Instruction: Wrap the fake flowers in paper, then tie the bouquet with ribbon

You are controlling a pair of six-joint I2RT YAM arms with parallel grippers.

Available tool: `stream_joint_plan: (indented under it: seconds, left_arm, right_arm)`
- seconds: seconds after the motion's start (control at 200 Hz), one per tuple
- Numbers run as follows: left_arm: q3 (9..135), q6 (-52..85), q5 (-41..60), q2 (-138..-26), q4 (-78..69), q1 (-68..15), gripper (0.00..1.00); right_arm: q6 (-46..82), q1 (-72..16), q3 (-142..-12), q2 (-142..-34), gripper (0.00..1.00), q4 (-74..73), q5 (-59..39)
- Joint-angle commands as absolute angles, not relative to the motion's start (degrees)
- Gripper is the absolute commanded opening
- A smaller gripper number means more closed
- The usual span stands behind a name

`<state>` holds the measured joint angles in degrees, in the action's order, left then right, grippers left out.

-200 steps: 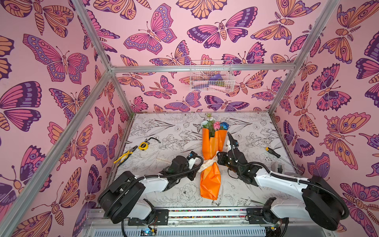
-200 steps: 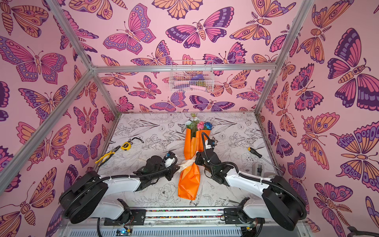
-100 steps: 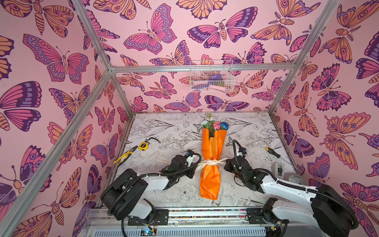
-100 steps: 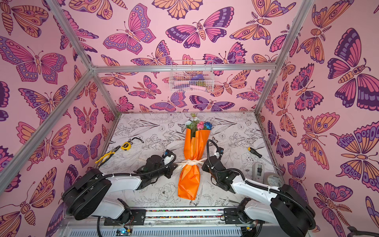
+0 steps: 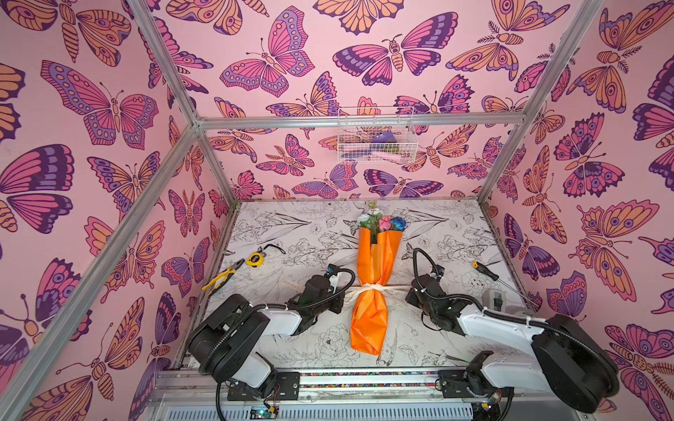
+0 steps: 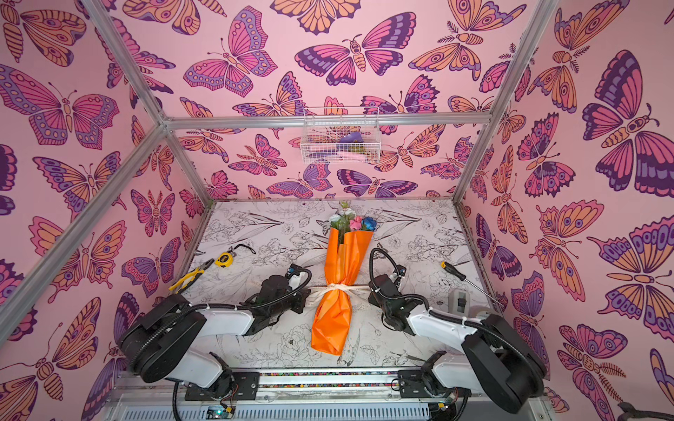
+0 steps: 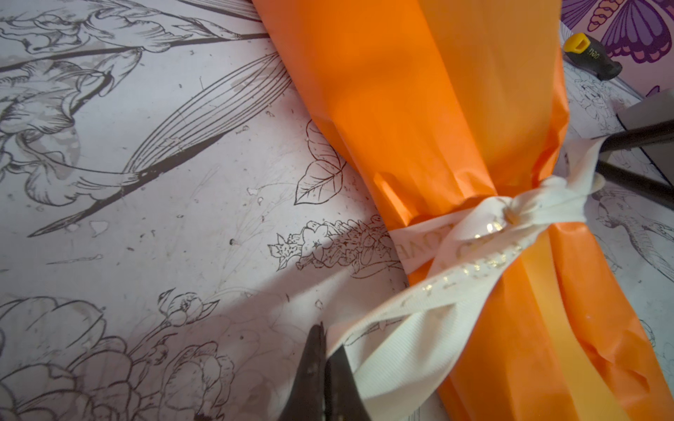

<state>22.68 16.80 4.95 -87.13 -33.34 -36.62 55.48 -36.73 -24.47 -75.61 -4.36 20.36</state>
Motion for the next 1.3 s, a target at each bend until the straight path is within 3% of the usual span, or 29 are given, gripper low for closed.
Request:
stream_joint_plan:
  seconds: [0.0,0.28,0.536,1.292]
  left_arm:
    - [21.7,19.6,0.0,-88.7,-33.7,-35.9,0.00]
    - [21.2,23.6,-7.3,-87.1,-27.4,-35.4,0.00]
    - [20.6,27.5,-10.8,-85.6,-24.3,-35.1,0.00]
    - [20.1,32.9,-7.2,-88.6,-23.0,-31.4,0.00]
  right_arm:
    - [56.3,-35.7,-26.3,-79.2,0.00,-4.7,19.3]
    - [56.3,-32.9,-26.1,-82.1,0.00,-4.7,17.3]
    - [55.8,-28.5,-24.1,-78.4,0.00,-1.8,17.2]
    - [50.6,-17.7,-23.3,-70.4,0.00,2.1,12.1]
